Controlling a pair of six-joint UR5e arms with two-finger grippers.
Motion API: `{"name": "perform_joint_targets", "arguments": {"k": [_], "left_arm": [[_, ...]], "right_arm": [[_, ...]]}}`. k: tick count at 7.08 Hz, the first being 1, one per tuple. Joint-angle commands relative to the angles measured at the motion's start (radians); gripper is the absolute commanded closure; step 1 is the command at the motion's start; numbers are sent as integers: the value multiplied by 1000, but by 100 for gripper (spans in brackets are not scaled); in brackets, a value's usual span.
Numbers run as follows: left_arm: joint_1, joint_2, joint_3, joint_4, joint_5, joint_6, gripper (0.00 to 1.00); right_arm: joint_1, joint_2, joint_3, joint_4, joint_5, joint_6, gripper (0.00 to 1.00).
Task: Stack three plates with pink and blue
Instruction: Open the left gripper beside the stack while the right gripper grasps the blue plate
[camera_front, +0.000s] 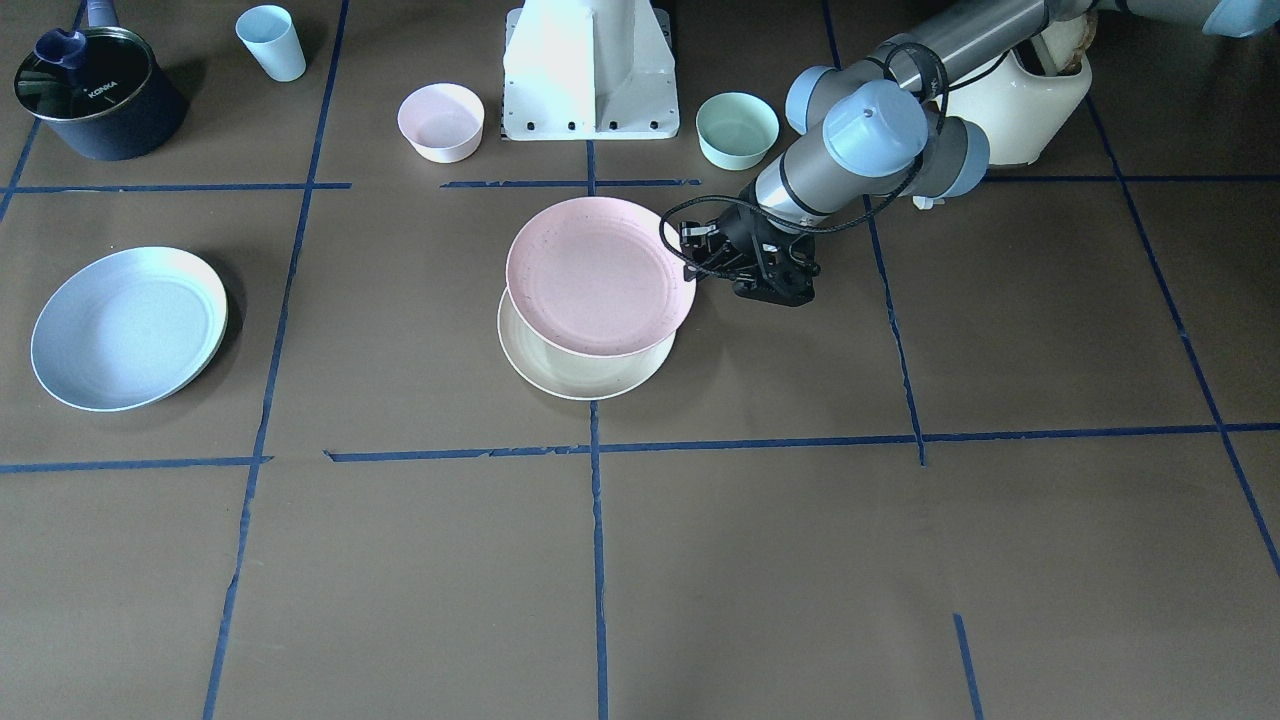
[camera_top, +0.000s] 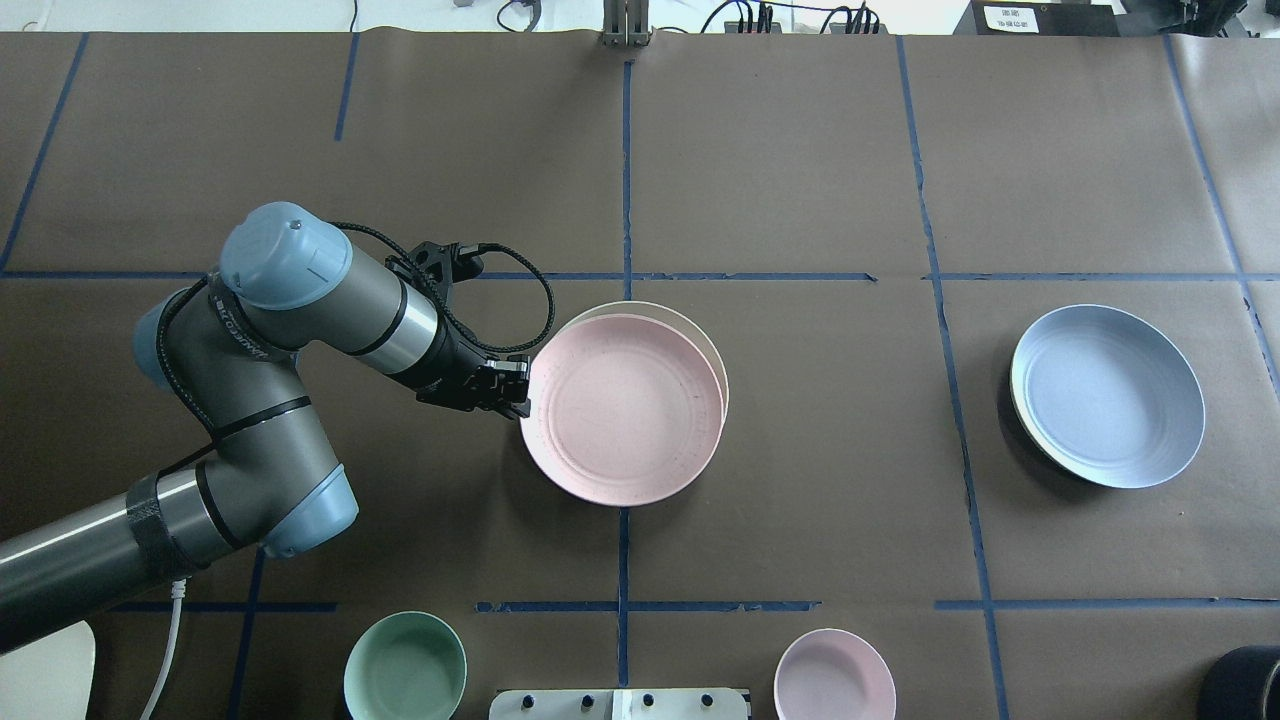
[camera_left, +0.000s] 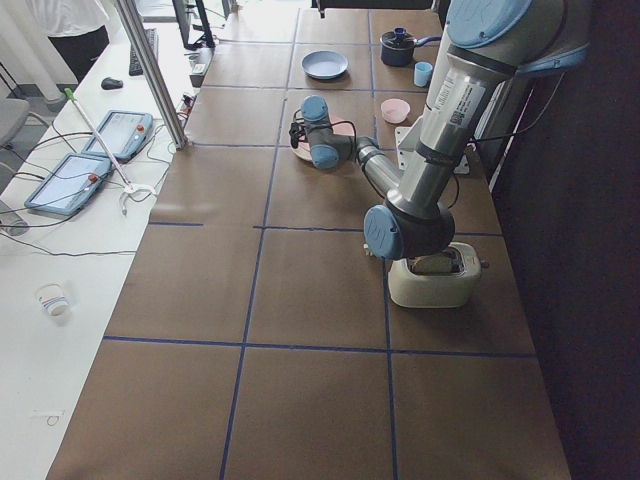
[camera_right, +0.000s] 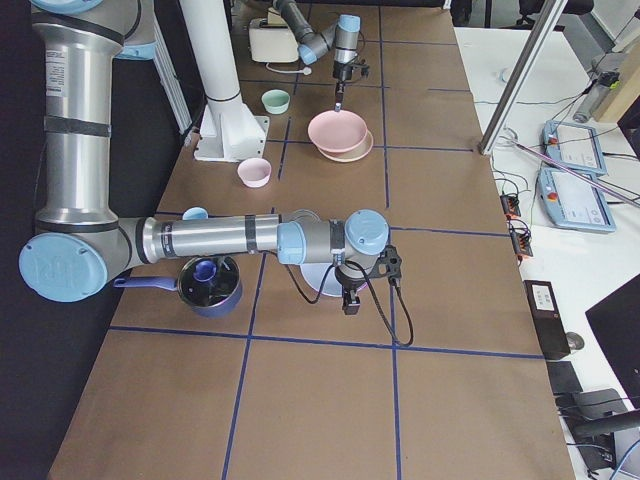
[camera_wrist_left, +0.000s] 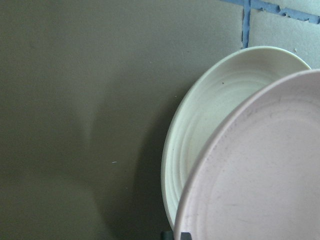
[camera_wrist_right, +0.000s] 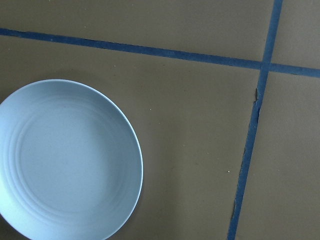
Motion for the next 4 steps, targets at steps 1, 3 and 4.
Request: {"name": "perform_joint_targets", "arguments": {"k": [1,3,4], "left_arm": [[2,2,-1,-2,54,0,0],[-14,20,-54,0,58,-4,0],[-18,37,-85,1,59,-13,0]], "right_arm": [[0,-3,-3,0,3,0,0],[-20,-5,-2,1,3,5,0],[-52,-15,-3,51,-3,17,0]]}}
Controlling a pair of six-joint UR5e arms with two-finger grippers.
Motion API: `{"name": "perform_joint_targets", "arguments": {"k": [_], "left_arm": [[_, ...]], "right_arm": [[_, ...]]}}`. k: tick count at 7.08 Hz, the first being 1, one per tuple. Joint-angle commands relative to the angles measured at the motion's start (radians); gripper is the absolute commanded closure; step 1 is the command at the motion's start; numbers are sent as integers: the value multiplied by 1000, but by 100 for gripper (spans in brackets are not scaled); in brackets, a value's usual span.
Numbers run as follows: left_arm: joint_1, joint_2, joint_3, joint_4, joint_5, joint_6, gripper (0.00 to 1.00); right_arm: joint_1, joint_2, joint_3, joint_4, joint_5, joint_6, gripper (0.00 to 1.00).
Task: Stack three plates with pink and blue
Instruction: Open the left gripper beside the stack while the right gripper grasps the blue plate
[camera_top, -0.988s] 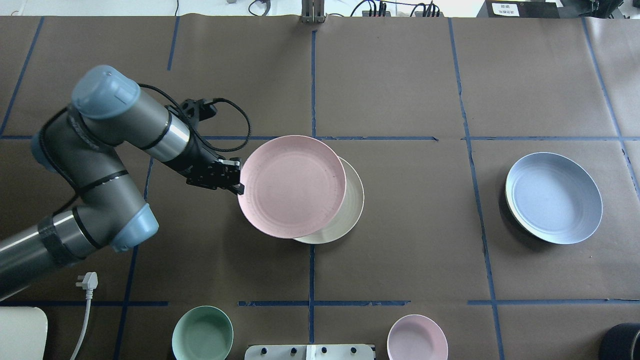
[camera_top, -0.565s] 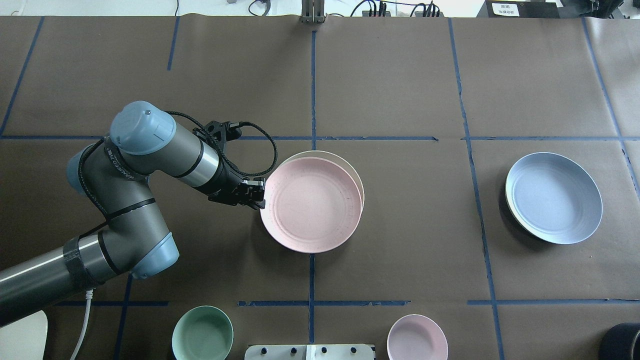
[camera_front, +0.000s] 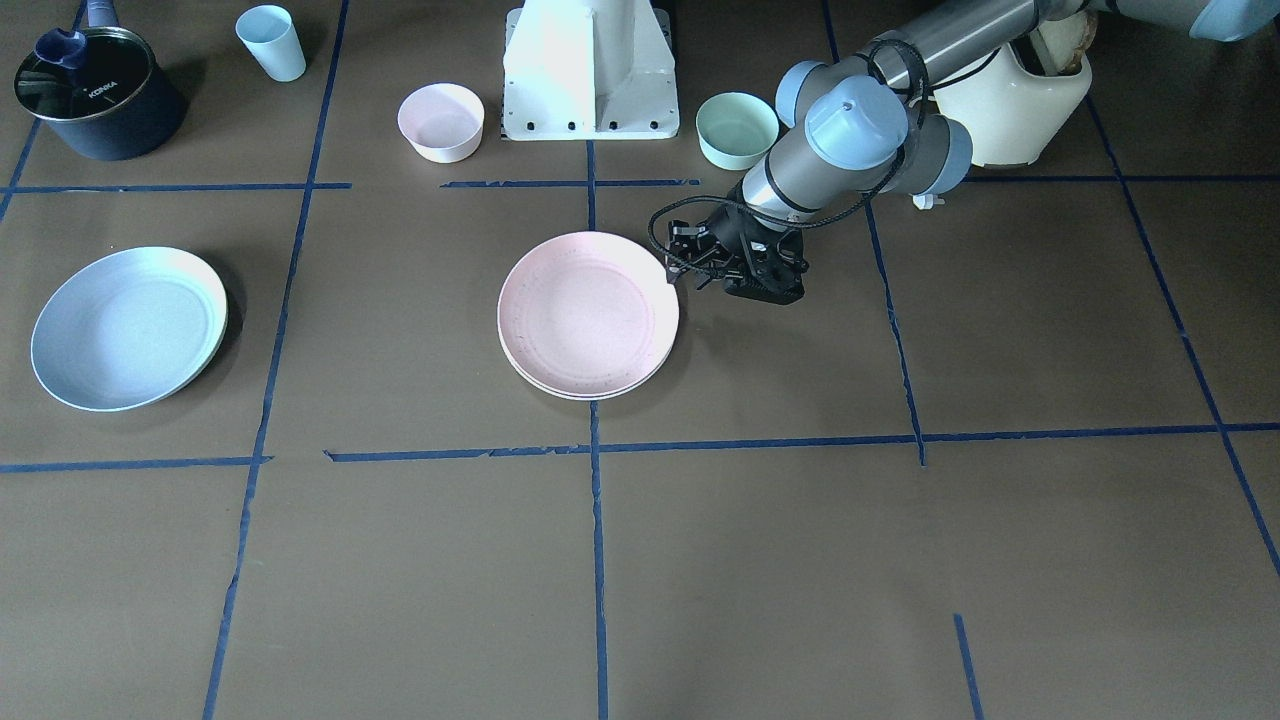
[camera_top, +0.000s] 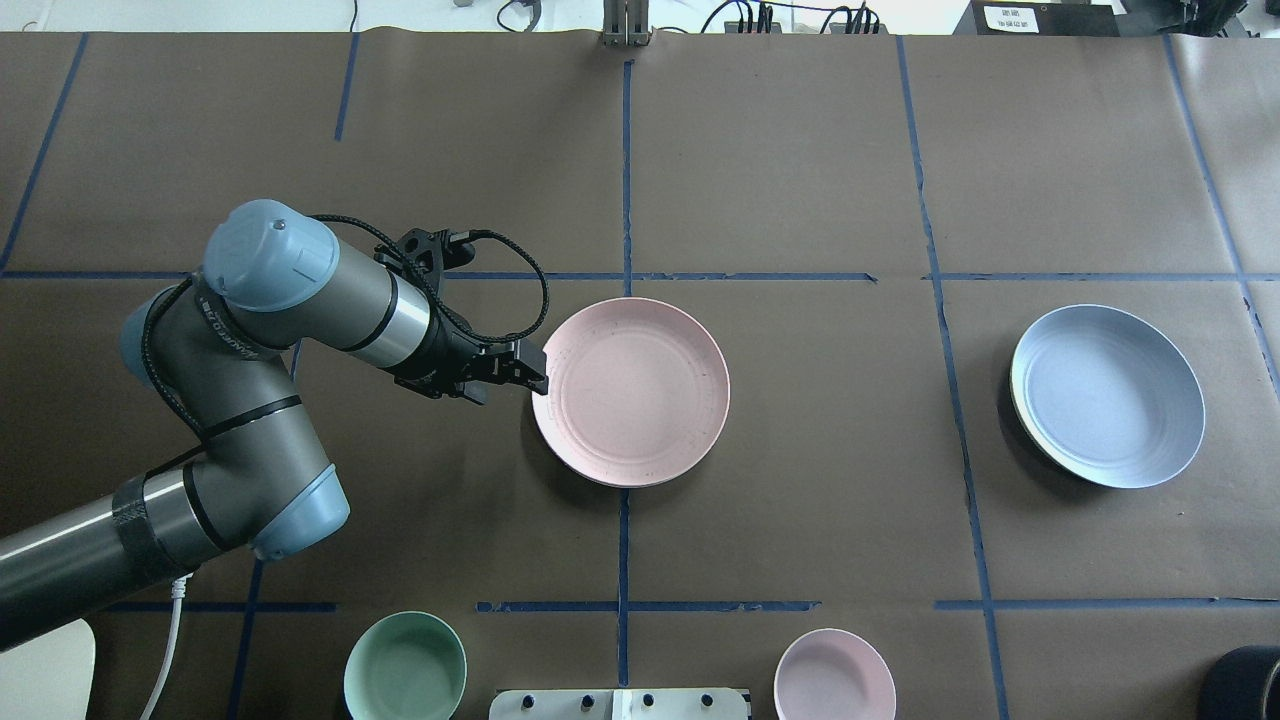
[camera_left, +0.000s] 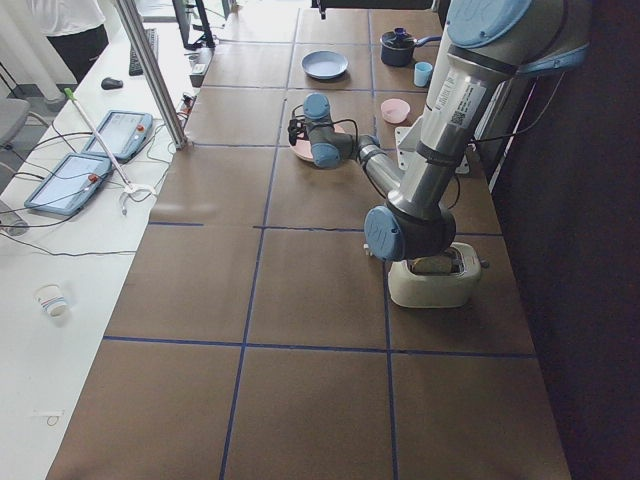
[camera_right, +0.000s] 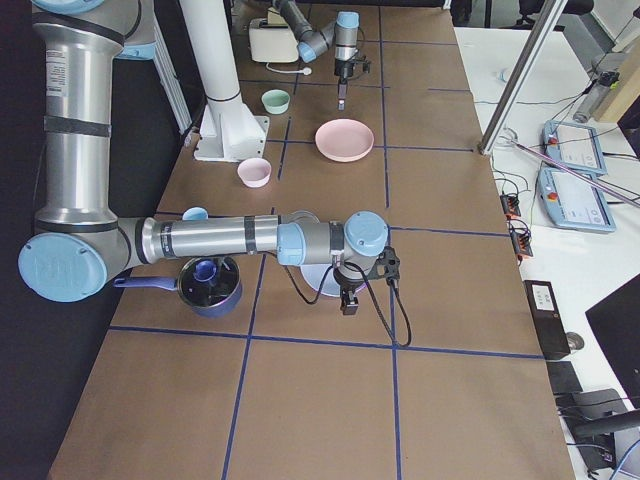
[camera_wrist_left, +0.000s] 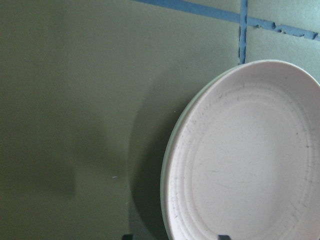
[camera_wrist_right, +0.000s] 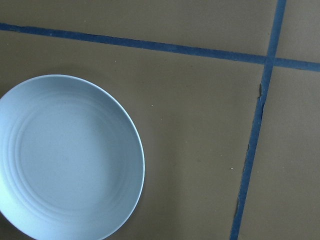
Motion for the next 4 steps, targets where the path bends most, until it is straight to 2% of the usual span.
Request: {"name": "perform_joint_targets", "arguments": {"k": [1,3,4], "left_arm": [[-8,22,-39,2,5,-26,0],[-16,23,-41,2,5,-28,0],[-22,23,-44,2,4,-28,0]], "right_arm": [[-61,-61,-38,232,-25,82,0],[-187,-71,-247,765,-80,461,0],[-257,-53,-358,963,-121,615,0]]}}
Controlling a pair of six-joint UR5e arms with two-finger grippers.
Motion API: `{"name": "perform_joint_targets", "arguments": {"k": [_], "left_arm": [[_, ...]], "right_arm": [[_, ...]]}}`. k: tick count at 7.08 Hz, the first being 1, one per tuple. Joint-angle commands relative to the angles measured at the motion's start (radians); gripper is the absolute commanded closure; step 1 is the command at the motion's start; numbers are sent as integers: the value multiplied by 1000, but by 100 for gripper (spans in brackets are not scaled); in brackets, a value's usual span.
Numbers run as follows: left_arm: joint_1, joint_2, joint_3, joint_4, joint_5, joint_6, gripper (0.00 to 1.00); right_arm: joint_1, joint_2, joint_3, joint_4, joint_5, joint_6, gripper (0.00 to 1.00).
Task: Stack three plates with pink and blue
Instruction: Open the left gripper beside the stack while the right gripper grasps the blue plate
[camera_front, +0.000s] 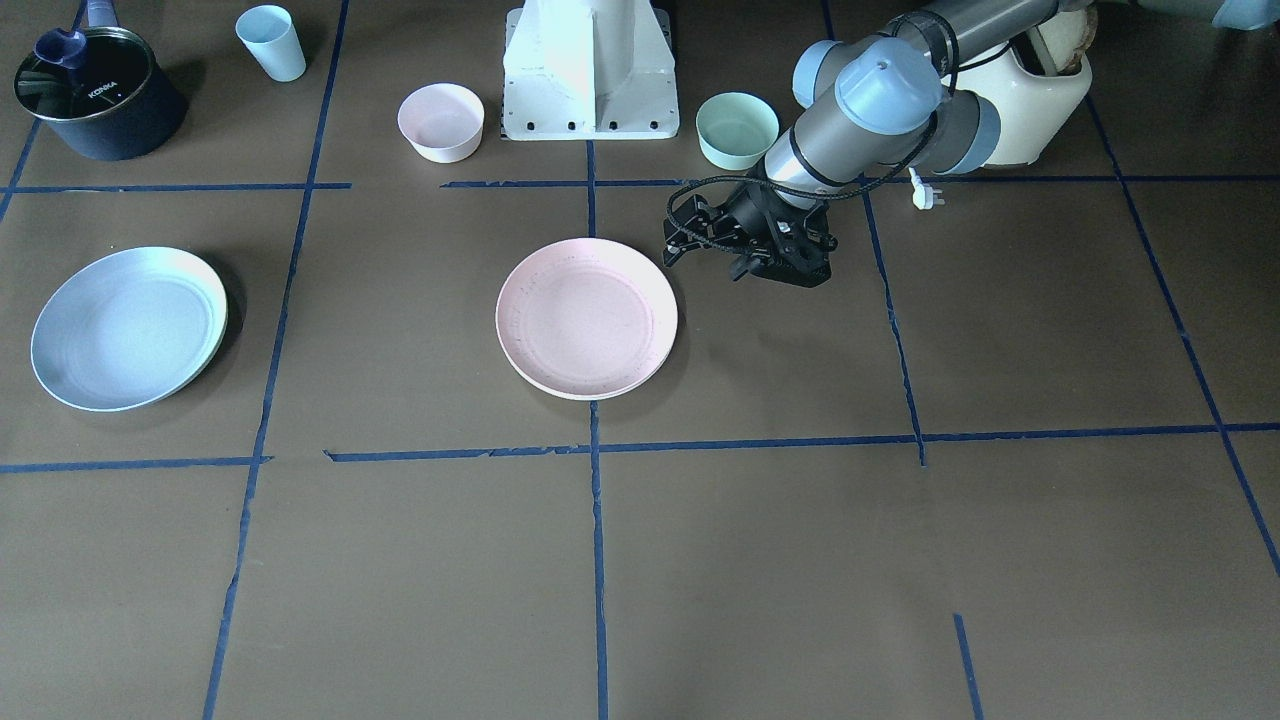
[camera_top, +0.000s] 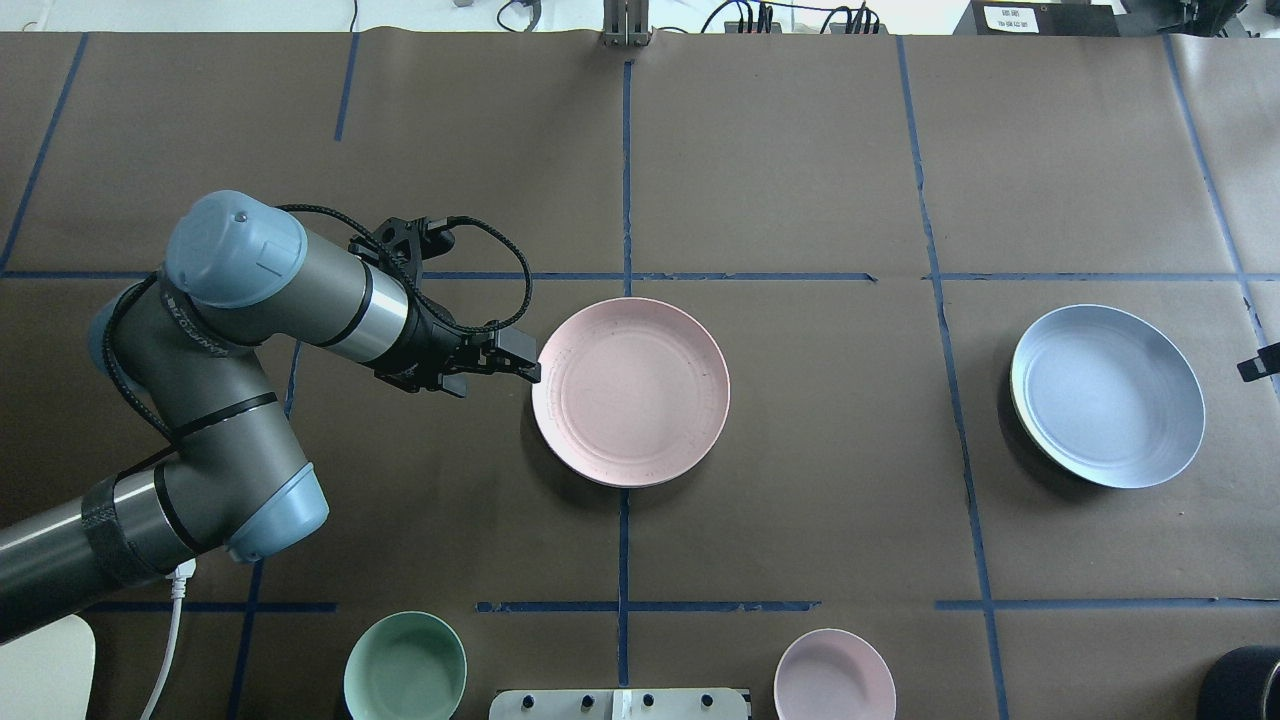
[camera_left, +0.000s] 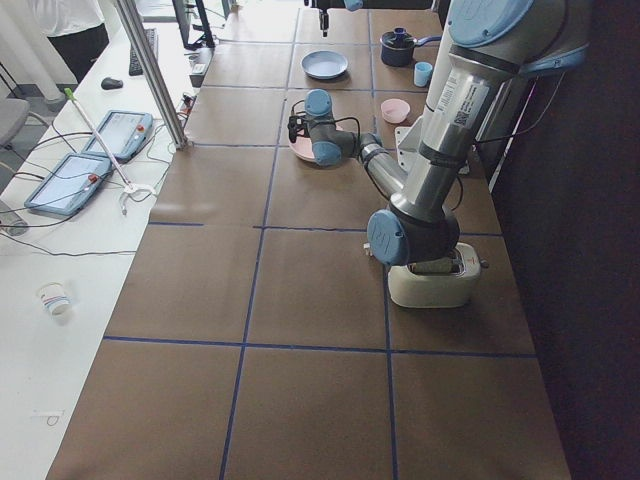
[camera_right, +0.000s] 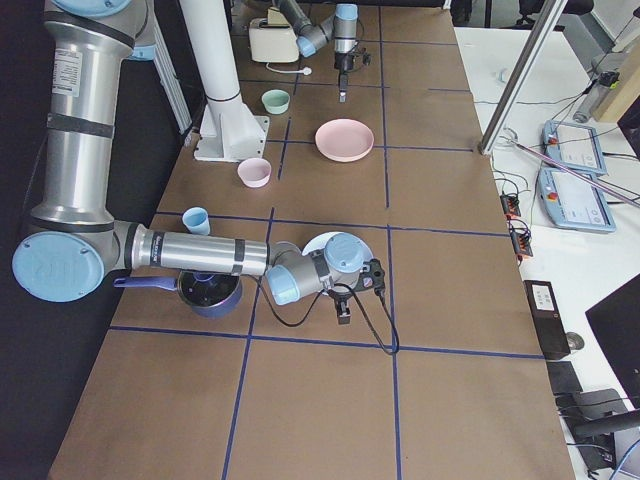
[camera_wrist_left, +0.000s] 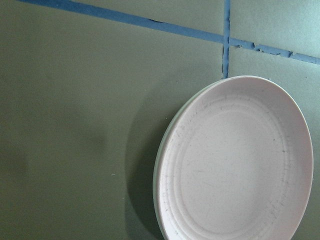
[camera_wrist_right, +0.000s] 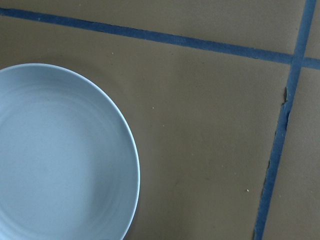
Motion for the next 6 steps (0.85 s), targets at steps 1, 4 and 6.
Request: {"name": "perform_joint_targets", "arguments": {"k": [1,4,6], "left_arm": [[-8,1,-6,0,0,-1,0],[-8,1,-11,0,0,-1,0],[-8,2,-14,0,0,-1,0]], "right_arm": [[-104,48,-144,306,-43,340,0],[-130,50,-138,317,-40,440,66],[-135,50,-125,329,-37,433,100]]}}
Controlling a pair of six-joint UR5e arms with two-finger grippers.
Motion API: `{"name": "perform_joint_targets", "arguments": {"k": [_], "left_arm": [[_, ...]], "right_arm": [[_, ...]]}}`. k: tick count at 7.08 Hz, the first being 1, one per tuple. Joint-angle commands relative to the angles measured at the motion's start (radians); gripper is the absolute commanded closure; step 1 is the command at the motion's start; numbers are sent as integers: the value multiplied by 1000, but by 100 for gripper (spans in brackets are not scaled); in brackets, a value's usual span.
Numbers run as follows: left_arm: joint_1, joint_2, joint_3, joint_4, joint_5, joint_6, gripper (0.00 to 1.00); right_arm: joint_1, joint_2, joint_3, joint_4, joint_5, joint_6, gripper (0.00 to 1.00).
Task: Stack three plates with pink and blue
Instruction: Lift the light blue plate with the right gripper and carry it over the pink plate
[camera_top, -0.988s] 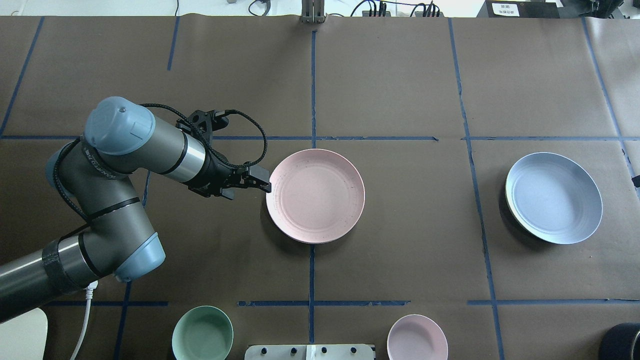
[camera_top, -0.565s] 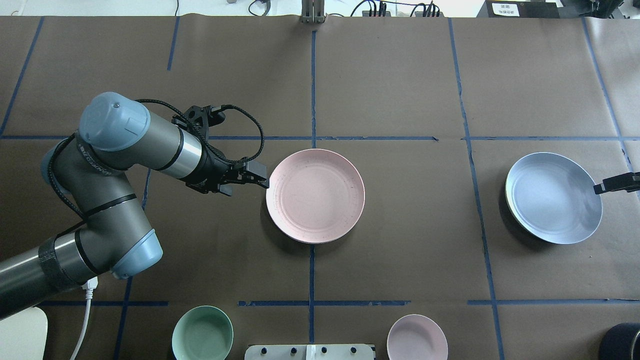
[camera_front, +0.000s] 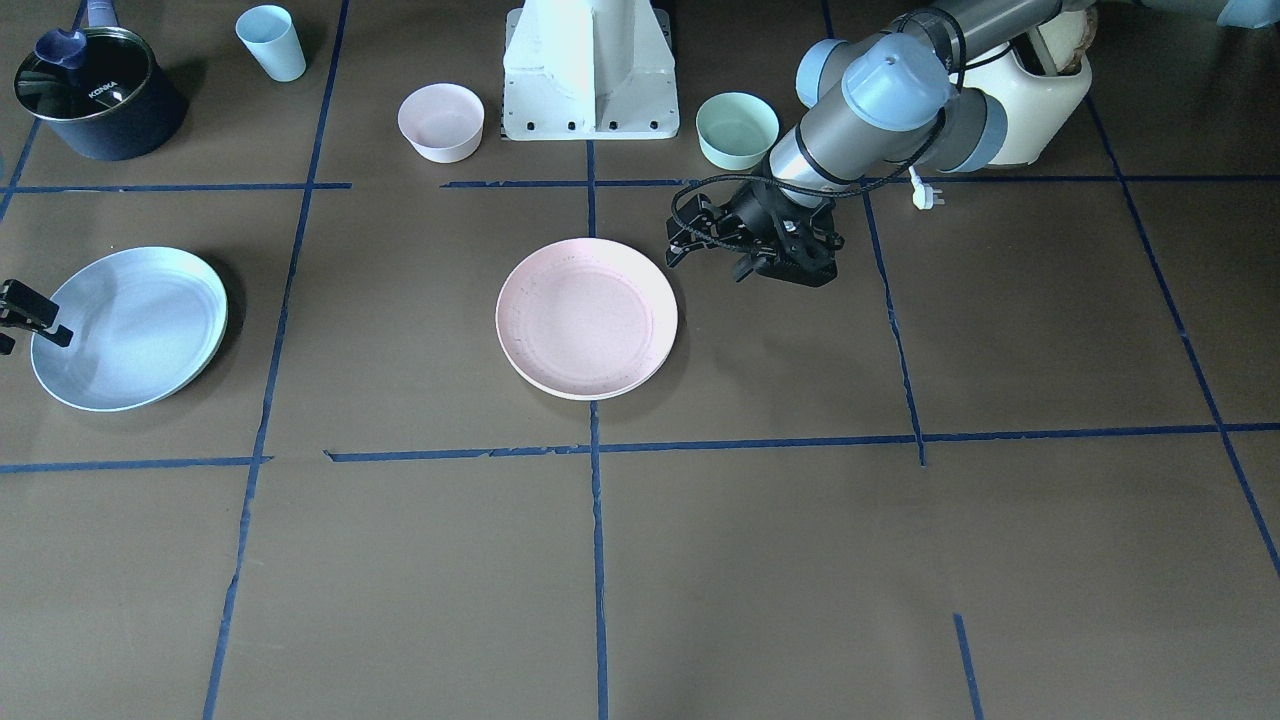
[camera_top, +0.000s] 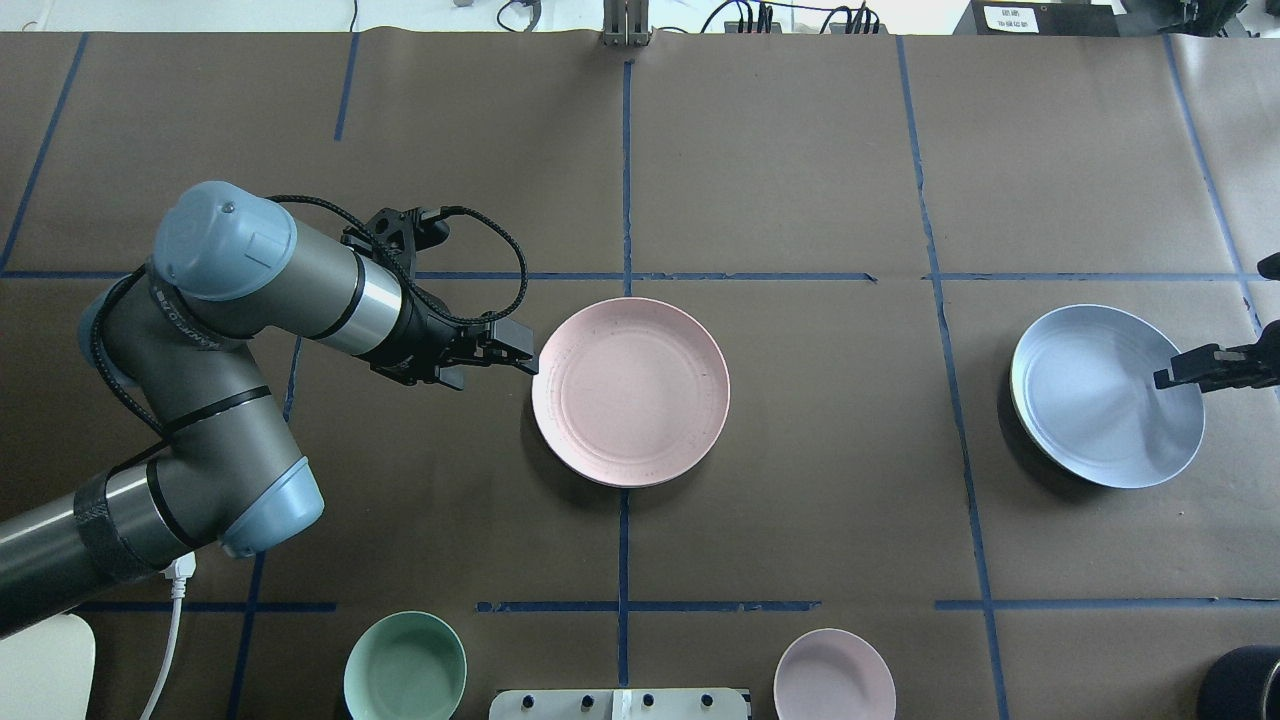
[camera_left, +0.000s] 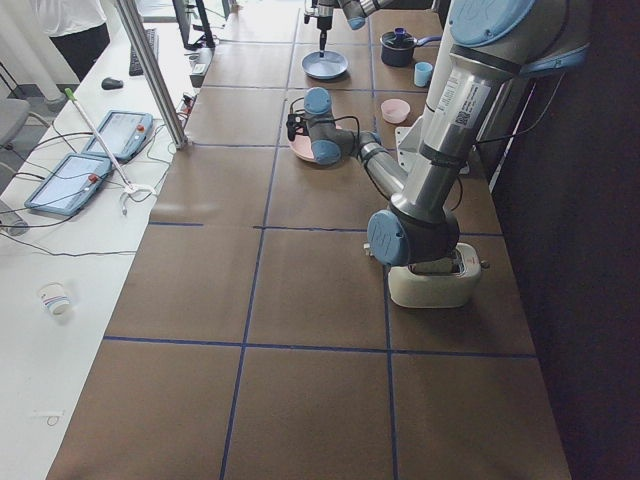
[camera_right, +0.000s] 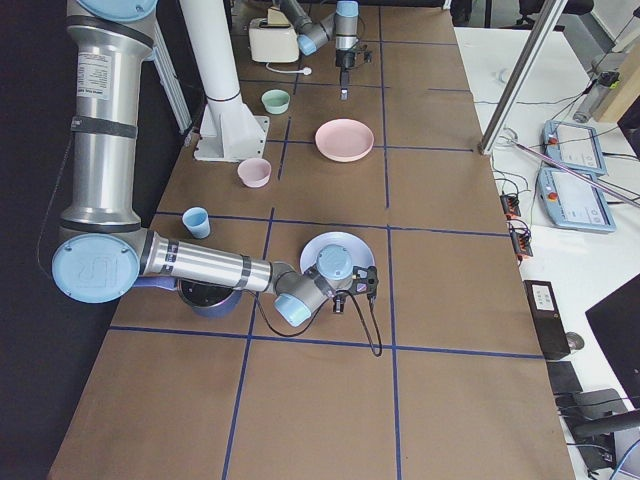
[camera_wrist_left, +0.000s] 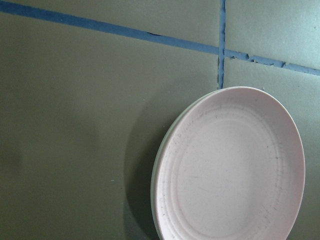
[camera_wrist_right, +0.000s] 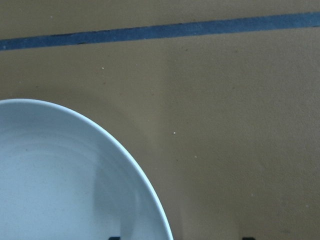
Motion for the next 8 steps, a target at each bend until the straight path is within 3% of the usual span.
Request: {"name": "perform_joint_targets", "arguments": {"k": [1,3,4,5,7,8], "left_arm": [[-5,1,-1,0,-1,0,0],[-29,48,-70,0,-6,-2,0],[-61,118,-139,-2,-11,2,0],[-75,167,-191,-2,-11,2,0],[-78,182,-207,-3,-9,0,0],[-78,183,-207,-3,-9,-2,0]], "right_arm": [[-5,-1,8,13,2,-1,100],[-23,0,107,11,20,12,100],[-66,19,196,8,22,120,100],[-142,111,253,4,5,345,100],[-265,248,298,-4,-49,530,100],[-355,303,326,-22,-142,623,100]]}}
